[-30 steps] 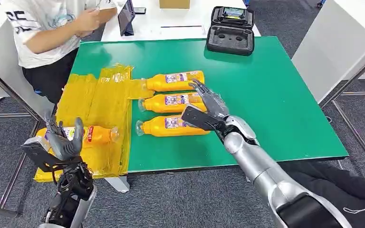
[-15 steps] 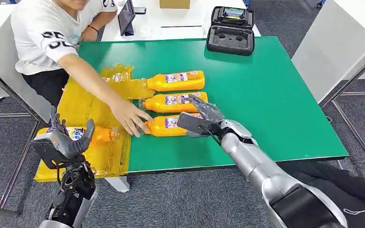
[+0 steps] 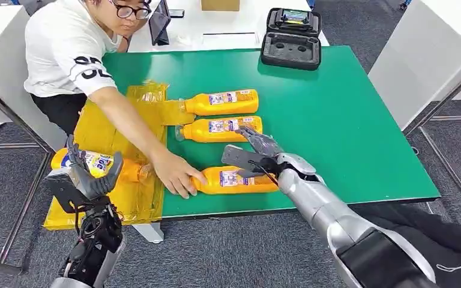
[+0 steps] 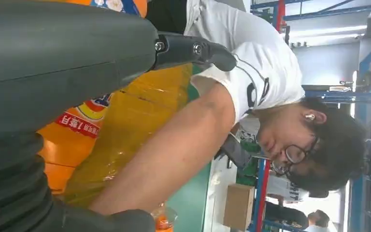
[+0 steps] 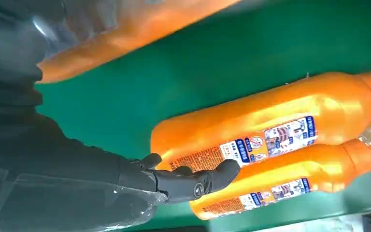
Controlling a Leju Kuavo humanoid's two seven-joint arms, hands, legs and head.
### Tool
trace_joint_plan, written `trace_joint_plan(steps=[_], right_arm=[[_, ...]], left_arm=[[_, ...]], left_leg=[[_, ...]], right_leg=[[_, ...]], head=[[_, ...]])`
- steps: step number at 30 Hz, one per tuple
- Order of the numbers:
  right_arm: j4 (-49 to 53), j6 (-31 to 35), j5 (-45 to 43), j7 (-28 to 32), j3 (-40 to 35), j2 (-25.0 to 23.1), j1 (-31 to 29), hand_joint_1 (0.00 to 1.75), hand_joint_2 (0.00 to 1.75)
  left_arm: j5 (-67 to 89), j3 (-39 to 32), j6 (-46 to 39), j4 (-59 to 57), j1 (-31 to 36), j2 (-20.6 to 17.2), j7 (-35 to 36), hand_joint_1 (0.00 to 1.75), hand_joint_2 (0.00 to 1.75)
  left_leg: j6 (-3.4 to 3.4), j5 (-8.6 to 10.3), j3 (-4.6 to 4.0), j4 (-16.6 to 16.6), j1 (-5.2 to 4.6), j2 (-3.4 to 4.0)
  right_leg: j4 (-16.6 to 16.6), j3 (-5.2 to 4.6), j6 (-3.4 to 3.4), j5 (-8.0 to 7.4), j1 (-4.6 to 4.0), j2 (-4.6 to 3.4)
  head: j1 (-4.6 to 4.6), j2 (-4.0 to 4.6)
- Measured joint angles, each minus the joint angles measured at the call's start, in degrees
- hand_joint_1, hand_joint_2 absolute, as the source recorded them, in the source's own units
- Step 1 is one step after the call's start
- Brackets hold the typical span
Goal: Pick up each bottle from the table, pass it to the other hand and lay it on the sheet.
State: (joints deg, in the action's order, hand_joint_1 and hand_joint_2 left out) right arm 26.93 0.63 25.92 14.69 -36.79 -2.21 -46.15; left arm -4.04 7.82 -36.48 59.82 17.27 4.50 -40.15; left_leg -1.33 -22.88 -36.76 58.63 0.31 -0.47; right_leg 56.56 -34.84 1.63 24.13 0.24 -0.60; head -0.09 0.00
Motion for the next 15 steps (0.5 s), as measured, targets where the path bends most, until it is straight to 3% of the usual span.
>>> trace_joint_plan(steps=[15], right_arm=[[-1.4,-0.6,-0.1,-0.4,-0.1,0.1,-0.3,0.0,1.75]], left_arm=[[-0.6,0.6,0.2,-1.3,-0.1,-0.1,0.0,0.0,1.75]], left_leg=[[0.0,0.0,0.0,0.0,0.0,0.0]], right_leg=[[0.0,0.01,0.0,0.0,0.0,0.0]], head=[[0.0,0.0]])
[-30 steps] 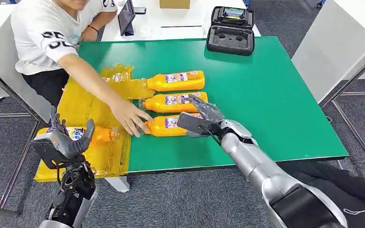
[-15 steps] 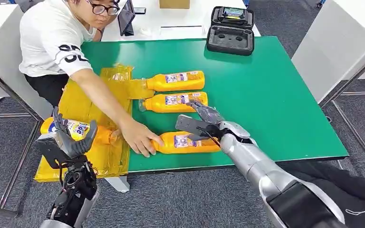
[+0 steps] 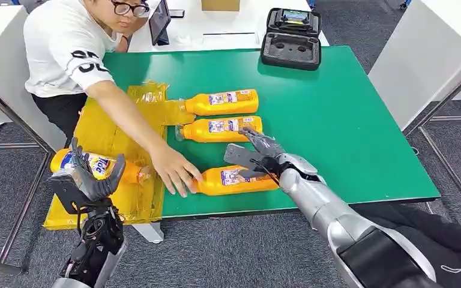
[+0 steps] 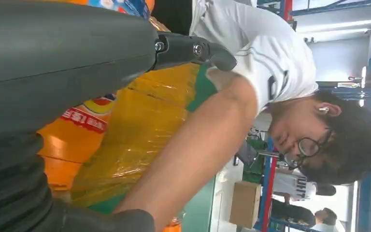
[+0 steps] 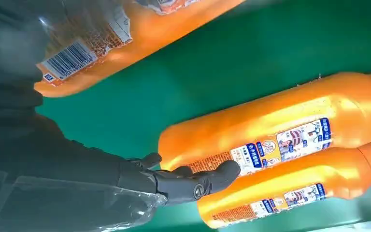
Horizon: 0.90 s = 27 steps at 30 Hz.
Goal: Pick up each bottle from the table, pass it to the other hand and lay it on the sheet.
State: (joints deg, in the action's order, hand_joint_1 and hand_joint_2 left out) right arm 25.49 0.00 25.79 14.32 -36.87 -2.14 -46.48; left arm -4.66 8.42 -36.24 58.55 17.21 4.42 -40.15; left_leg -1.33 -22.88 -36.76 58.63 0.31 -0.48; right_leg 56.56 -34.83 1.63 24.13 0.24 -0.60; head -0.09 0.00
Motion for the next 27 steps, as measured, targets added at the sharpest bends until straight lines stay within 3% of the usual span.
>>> trace_joint_plan(steps=[15,19,27], right_arm=[[5.0,-7.1,-7.7,9.2,1.5,-1.4,-1.9,0.0,1.75],[7.8,-8.1,-8.5,9.3,1.7,-1.4,-2.1,0.0,1.75],[10.8,-16.6,-8.6,5.0,1.2,0.6,-2.4,0.0,1.75]], left_arm=[[0.1,0.1,-0.5,2.0,-1.2,-1.3,0.0,0.0,1.75],[0.1,0.1,-0.4,2.2,-1.5,-1.7,0.0,0.0,1.75],[-0.5,-0.2,0.4,2.3,-2.7,-2.4,0.0,0.0,1.75]], left_leg=[[0.0,0.0,-0.01,0.0,0.0,0.0],[0.0,0.0,-0.01,0.0,0.0,0.0],[0.0,0.0,-0.01,0.0,0.0,-0.02]], right_leg=[[0.0,-0.02,0.0,0.0,0.0,0.0],[0.0,-0.01,0.0,0.0,0.0,0.0],[0.0,-0.01,0.0,0.0,0.01,0.01]], head=[[0.0,0.0],[0.0,0.0],[0.0,0.0]])
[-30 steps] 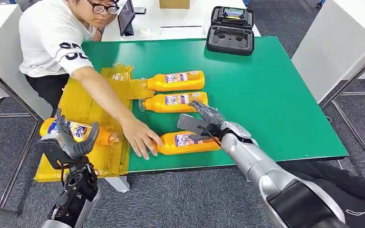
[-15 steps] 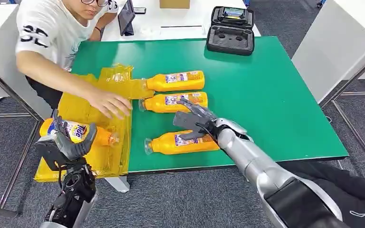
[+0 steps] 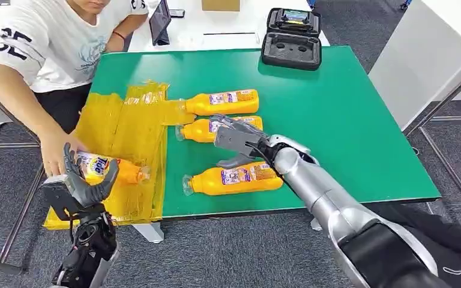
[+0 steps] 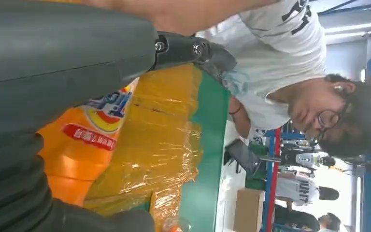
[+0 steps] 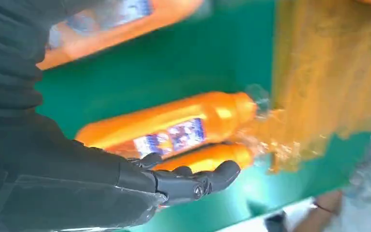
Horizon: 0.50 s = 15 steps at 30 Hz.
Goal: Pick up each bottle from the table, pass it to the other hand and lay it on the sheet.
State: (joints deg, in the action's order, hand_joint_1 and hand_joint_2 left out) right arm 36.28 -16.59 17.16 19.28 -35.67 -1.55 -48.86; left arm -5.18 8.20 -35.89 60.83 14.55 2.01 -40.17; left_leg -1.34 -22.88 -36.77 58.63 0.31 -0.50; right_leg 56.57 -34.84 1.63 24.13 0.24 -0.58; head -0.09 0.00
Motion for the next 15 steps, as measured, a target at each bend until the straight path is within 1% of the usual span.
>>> trace_joint_plan(steps=[5,15], right_arm=[[0.3,-0.2,1.0,0.0,-1.1,2.1,0.9,0.0,1.75],[0.4,-0.2,1.1,0.0,-1.9,3.3,1.2,0.0,1.75]], left_arm=[[-0.2,-0.7,0.3,0.0,-0.6,-0.5,0.0,0.0,1.75],[-0.2,-0.9,0.4,0.0,-0.8,-0.8,0.0,0.0,1.75]], left_leg=[[0.0,0.0,-0.01,0.0,-0.01,0.01],[0.0,0.0,0.0,0.0,0.0,0.01]], right_leg=[[0.0,0.0,0.0,0.0,0.0,-0.01],[0.0,-0.01,0.0,0.0,-0.01,-0.01]], head=[[0.02,0.0],[0.0,0.0]])
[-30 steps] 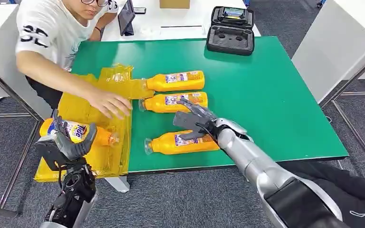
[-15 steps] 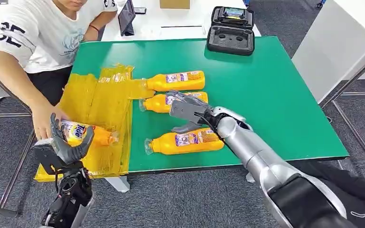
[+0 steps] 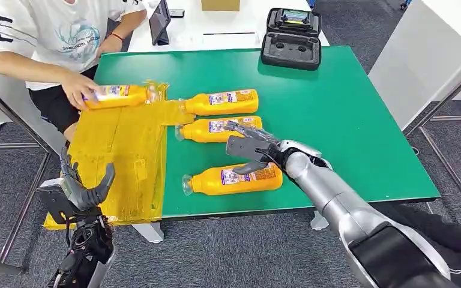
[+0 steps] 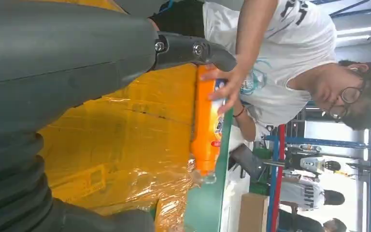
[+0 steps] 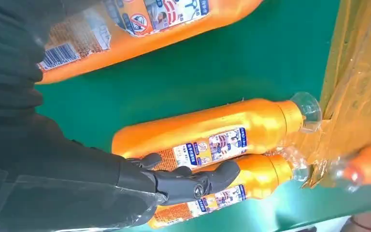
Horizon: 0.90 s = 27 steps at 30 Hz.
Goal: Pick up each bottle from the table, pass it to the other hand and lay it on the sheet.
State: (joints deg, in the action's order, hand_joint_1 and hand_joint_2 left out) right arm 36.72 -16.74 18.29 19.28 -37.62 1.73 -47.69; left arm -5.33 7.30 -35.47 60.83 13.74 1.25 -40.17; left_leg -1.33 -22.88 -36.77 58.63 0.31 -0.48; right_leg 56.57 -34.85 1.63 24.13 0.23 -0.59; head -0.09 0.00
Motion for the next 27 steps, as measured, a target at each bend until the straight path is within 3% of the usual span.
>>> trace_joint_plan(steps=[15,27], right_arm=[[4.6,0.7,2.3,-2.8,-1.6,3.1,2.9,0.0,1.75],[5.1,-1.2,3.3,-1.5,-3.9,4.2,5.0,0.0,1.75]], left_arm=[[0.0,-0.1,-0.4,0.3,-1.6,-0.2,0.0,0.0,1.75],[0.0,-0.1,-0.5,0.4,-1.6,-0.2,0.0,0.0,1.75]], left_leg=[[-0.01,-0.01,-0.01,0.0,0.0,0.0],[0.0,0.0,-0.01,0.0,0.0,0.0]], right_leg=[[0.0,0.0,0.0,0.0,0.02,0.0],[0.0,-0.01,0.0,0.0,0.0,0.0]], head=[[0.0,0.0],[0.0,0.0]])
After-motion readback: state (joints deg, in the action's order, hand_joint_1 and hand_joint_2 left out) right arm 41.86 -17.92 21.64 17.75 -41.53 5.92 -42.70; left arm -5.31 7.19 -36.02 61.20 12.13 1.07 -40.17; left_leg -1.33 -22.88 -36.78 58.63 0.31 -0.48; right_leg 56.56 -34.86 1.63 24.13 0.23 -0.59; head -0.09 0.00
